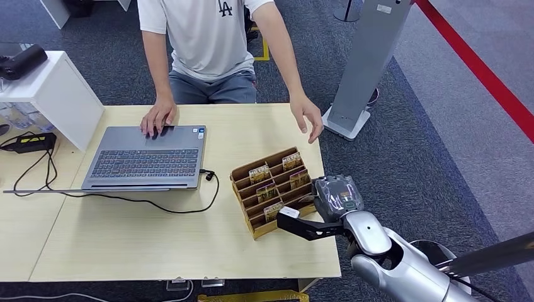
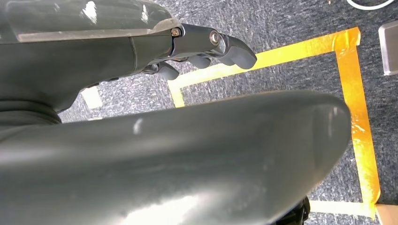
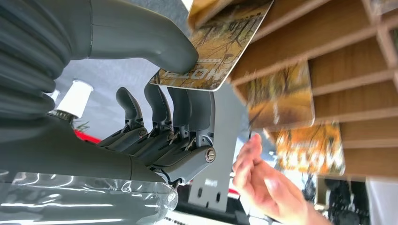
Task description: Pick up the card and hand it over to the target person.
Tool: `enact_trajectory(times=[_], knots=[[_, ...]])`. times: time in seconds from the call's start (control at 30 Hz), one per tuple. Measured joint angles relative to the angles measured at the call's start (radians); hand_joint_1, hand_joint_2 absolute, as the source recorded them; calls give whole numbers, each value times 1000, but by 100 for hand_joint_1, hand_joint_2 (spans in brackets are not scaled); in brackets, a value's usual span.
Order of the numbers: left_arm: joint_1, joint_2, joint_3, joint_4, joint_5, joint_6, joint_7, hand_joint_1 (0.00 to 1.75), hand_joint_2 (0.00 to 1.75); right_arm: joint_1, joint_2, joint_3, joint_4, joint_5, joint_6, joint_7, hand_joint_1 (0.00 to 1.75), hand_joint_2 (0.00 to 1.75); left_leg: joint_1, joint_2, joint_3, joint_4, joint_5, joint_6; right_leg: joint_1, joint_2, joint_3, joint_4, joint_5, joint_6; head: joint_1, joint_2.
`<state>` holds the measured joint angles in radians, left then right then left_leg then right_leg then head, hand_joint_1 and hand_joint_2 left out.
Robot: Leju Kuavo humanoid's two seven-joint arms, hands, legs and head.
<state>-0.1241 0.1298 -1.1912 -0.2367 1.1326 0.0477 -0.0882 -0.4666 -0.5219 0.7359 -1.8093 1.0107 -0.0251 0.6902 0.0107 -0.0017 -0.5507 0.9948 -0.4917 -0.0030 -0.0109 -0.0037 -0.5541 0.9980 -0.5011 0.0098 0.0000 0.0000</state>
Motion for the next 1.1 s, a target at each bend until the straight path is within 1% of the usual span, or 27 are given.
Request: enact_trajectory(times=[0.07, 0.17, 0.2, 0.3, 0.43, 0.5, 0.63, 0.77, 0.8, 0.87, 0.9, 0.93, 1.0, 1.03, 1.1], knots=[[0, -1, -2, -1, -4, 1, -3, 0, 0, 2, -6, -34, -64, 26, -36, 6, 138, 175, 0, 0, -1, 0, 0, 0, 0, 0, -1, 1, 0, 0, 0, 0], [0, -7, -2, 0, -9, 4, -6, 0, 0, 21, 3, -92, -149, 74, -142, -7, 138, 175, 0, 0, -1, 1, 0, 0, 0, 0, -1, 1, 0, 0, 0, 0], [0, -10, -2, 0, -10, 5, -7, 0, 0, 29, 15, -110, -165, 94, -181, -20, 138, 175, 0, 0, 0, 0, 0, 0, 0, 0, 0, 1, 0, 0, 0, 0], [0, -15, 0, 0, -12, 5, -11, 0, 0, 45, 54, -138, -171, 150, -246, -48, 138, 175, 0, -1, 1, -1, 0, 0, 0, 0, 0, 0, 0, 0, 0, 0], [0, -15, -2, 3, -18, 11, -13, 0, 0, 63, 131, -149, -103, 205, -320, -87, 138, 175, 1, 1, 3, -2, 1, 0, 1, 1, 3, -3, 1, 0, 0, 0], [-2, -14, -5, 3, -21, 10, -11, 0, 0, 73, 158, -151, -57, 229, -361, -104, 138, 175, 1, 1, 4, -3, 1, 0, 1, 1, 3, -3, 2, 0, 0, 0], [-10, -17, -8, 6, -26, 5, 0, 0, 0, 99, 197, -151, 48, 264, -453, -154, 138, 175, 1, 1, 4, -4, 1, 0, 1, 1, 4, -4, 2, 0, 0, 0], [-9, -20, 0, 11, -22, -10, 2, 0, 0, 103, 222, -149, 136, 257, -489, -193, 138, 175, 1, 2, 5, -4, 1, 0, 1, 2, 5, -5, 2, 0, 0, 0], [-7, -20, 2, 12, -21, -12, 2, 0, 0, 100, 227, -148, 158, 253, -492, -201, 129, 175, 1, 2, 5, -4, 1, 0, 1, 2, 5, -5, 2, 0, 0, 0], [-4, -20, 2, 14, -21, -10, 4, 0, 0, 96, 234, -147, 180, 242, -501, -215, 104, 175, 1, 3, 6, -5, 1, 0, 1, 3, 6, -5, 3, 0, 0, 0], [-2, -20, 5, 16, -19, -6, 2, 0, 0, 95, 238, -145, 190, 213, -513, -233, 78, 175, 1, 3, 6, -5, 1, 0, 1, 3, 6, -5, 3, 0, 0, 0], [-1, -19, 7, 17, -18, -2, 0, 0, 0, 95, 243, -142, 195, 157, -526, -260, 52, 175, 1, 3, 6, -5, 1, 0, 1, 3, 6, -5, 3, -1, 0, 0], [0, -18, 10, 18, -16, 6, -4, 0, 0, 94, 249, -137, 209, 44, -549, -315, 8, 175, 1, 3, 6, -6, 2, 0, 1, 3, 6, -6, 3, -1, 0, 0], [1, -18, 12, 19, -14, 10, -1, 0, 0, 94, 258, -136, 215, -77, -557, -369, 0, 175, 1, 3, 6, -5, 2, 0, 1, 3, 6, -6, 3, -1, 0, 0], [3, -18, 18, 21, -9, 14, 3, 0, 0, 97, 276, -145, 236, -342, -562, -500, 0, 175, 1, 3, 6, -5, 1, 0, 1, 3, 5, -5, 3, -1, 0, 0]])
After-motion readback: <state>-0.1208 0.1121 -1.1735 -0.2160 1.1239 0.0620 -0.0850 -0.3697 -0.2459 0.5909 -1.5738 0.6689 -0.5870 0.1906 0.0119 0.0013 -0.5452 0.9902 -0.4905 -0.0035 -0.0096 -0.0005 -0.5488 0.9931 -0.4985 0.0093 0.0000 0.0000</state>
